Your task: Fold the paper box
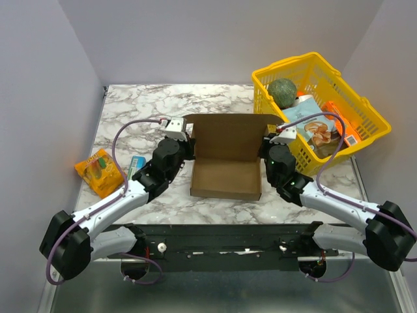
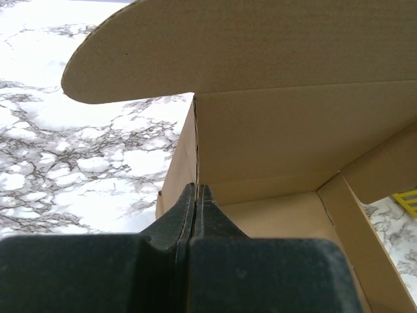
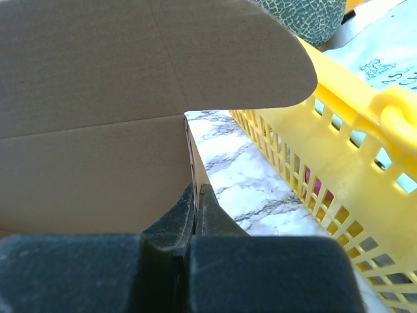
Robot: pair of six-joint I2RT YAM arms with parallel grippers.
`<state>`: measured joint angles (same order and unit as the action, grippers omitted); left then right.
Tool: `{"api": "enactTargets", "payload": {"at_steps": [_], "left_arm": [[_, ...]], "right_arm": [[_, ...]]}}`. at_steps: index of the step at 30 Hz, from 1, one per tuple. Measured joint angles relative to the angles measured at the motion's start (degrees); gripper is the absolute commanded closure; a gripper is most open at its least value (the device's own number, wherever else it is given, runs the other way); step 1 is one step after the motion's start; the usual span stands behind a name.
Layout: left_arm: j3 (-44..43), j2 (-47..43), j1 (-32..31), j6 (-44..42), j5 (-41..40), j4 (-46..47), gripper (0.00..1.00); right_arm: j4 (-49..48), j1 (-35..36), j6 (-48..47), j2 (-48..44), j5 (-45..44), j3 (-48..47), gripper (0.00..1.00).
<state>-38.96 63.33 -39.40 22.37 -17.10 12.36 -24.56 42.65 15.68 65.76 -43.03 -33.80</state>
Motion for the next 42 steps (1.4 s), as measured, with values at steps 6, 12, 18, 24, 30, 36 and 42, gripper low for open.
{"api": "enactTargets", "payload": {"at_steps": [6,12,18,24,30,36,42], "left_arm": [[2.1,-1.0,-1.3,2.4,-1.7,2.2,1.0],[4.3,-1.6,-1.8,5.3,-2.1,5.6,1.0],[4.9,-1.2,-2.8,6.4,-2.8,6.6,1.0],[8.0,-1.9,-4.1,6.3,-3.7,6.0,1.0],[12.6,-5.2,-6.4,6.0,-3.7,5.3,1.0],[17.2,-6.9,-9.5,5.7,-4.0,4.1,1.0],[19.1,-7.5,-12.5,5.7,-7.6,4.0,1.0]], "right_arm": [[-0.7,1.0,1.7,-0.3,-1.8,0.8,0.99],[-0.9,2.3,3.1,-0.3,-4.1,1.1,0.99],[-0.6,3.0,4.4,-0.2,-6.1,1.2,0.99],[2.1,4.2,6.3,-0.3,-7.0,2.3,0.99],[7.6,5.8,9.6,-2.8,-7.0,4.5,0.81],[16.9,6.9,14.1,-8.3,-3.4,6.7,0.3],[26.5,7.6,15.7,-22.1,2.7,9.6,0.18]]}}
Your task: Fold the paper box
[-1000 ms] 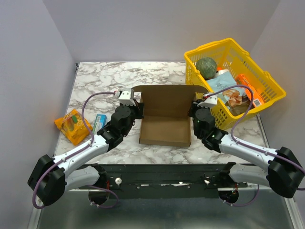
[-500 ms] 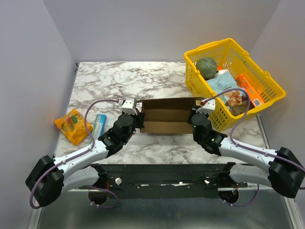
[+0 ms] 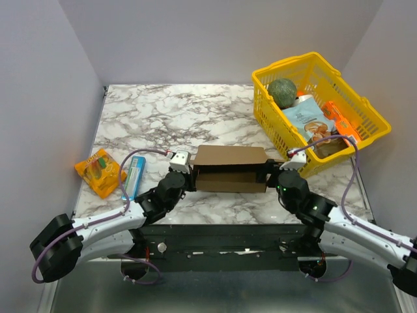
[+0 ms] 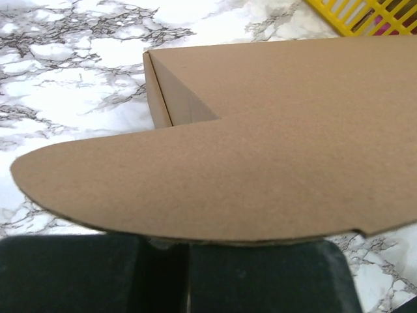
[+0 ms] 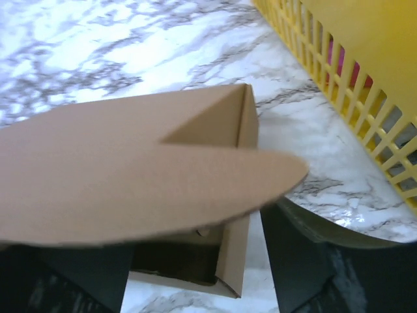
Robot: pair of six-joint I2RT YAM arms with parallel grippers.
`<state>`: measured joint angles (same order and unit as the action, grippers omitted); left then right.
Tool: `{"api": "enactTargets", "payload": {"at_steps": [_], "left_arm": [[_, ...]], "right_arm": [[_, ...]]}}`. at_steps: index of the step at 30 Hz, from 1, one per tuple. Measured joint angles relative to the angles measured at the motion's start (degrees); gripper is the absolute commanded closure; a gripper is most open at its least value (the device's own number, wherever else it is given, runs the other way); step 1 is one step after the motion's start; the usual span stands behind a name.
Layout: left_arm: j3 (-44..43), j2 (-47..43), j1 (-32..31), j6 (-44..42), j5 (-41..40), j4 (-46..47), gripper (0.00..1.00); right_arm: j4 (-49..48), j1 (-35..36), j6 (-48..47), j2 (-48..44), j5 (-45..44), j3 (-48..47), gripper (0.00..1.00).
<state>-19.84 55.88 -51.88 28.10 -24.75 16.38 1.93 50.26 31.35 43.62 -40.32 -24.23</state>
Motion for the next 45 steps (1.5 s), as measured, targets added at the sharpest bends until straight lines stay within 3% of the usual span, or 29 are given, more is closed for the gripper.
{"api": "enactTargets", "payload": {"at_steps": [10,17,27,36,41,45], "left_arm": [[0.6,8.0,-3.5,-0.3,-5.0,4.6,1.0],[0.5,12.1,-4.5,0.6,-7.4,7.1,1.0],[0.4,13.8,-4.5,1.1,-7.9,9.6,1.0],[0.9,13.1,-4.5,1.1,-7.9,9.6,0.99],[0.9,11.7,-4.5,1.2,-7.7,7.6,0.77],[0.9,10.2,-4.7,1.7,-6.3,3.8,0.35]], "right_arm": [[12.2,0.0,-0.7,-18.3,16.5,1.0,0.23],[14.7,0.0,-8.5,-25.7,33.0,0.4,0.25],[14.6,0.0,-13.5,-17.4,47.2,-9.0,0.32],[9.4,0.0,-8.4,-0.5,41.0,-22.4,0.37],[7.0,0.0,-2.9,7.9,35.4,-20.4,0.37],[4.3,0.0,1.8,8.9,31.2,-12.3,0.37]]}}
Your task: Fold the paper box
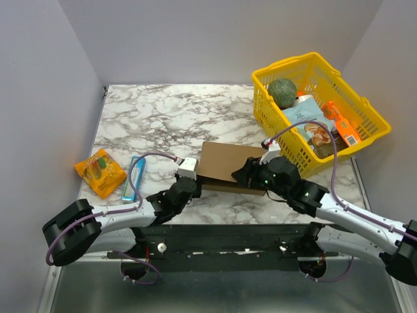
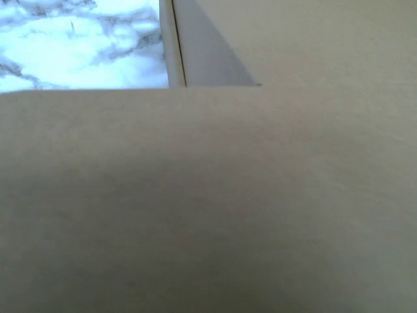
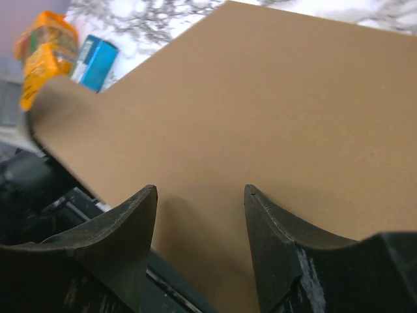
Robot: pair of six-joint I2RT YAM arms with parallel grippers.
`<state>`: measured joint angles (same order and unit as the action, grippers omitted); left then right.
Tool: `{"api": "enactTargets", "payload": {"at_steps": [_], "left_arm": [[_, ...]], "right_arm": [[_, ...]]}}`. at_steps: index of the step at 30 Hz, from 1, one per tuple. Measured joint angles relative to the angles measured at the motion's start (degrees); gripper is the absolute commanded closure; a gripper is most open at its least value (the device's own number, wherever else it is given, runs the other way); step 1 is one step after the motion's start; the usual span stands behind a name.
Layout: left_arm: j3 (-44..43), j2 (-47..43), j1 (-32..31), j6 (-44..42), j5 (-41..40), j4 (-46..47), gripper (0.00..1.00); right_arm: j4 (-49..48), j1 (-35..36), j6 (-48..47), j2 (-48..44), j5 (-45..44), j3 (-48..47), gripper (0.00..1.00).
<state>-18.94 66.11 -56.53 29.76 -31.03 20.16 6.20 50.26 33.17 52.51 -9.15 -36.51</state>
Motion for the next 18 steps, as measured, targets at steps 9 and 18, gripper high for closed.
{"api": "enactTargets", "payload": {"at_steps": [9,18], "left_arm": [[-0.7,-6.5,-0.2,1.3,4.5,-12.9,0.11],[-1.2,-18.6,-0.2,2.3,16.6,-25.1,0.07]], "right_arm": [[-10.8,0.0,8.2,0.6,-7.5,9.4,0.37],[-13.8,0.0,10.4,3.5,-10.5,10.0,0.37]]}}
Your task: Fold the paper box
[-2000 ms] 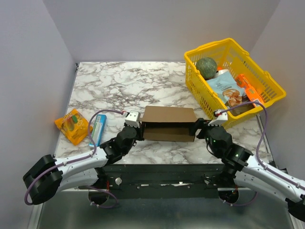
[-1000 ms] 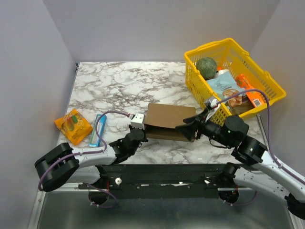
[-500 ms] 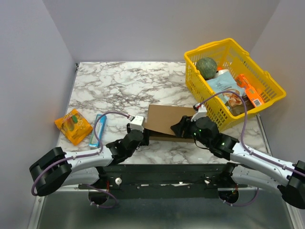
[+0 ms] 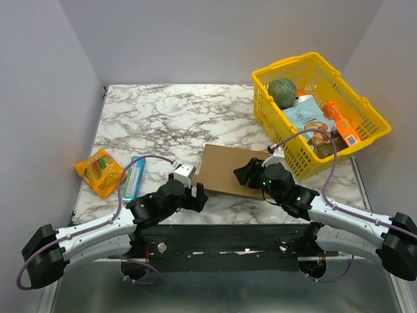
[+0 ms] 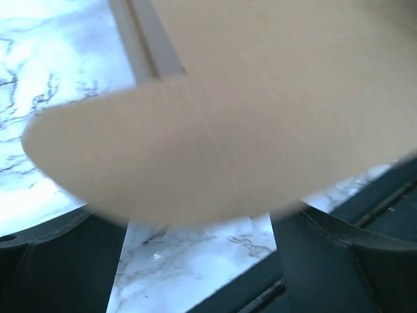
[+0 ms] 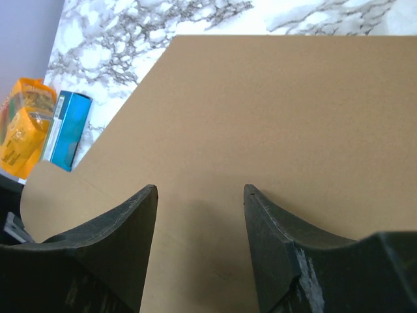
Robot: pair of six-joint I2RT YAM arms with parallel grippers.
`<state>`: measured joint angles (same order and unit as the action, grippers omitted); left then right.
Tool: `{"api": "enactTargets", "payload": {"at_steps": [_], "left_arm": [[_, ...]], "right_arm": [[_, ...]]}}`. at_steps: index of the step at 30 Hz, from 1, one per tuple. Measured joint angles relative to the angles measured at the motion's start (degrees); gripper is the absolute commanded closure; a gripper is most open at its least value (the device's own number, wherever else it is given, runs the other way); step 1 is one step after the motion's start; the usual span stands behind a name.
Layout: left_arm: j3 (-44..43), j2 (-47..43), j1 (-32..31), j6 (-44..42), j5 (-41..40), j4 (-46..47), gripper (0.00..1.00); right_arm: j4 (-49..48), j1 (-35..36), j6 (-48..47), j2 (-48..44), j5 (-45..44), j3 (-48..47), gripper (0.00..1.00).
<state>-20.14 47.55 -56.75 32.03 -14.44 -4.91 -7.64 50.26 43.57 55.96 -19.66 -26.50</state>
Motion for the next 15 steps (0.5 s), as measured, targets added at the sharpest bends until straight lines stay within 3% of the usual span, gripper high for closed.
{"api": "enactTargets", "payload": {"at_steps": [15], "left_arm": [[-1.9,-18.4,0.0,0.8,11.2,-9.2,0.07]], "right_arm": [[-0.2,0.0,1.0,1.3,-0.7,0.6,0.37]]}}
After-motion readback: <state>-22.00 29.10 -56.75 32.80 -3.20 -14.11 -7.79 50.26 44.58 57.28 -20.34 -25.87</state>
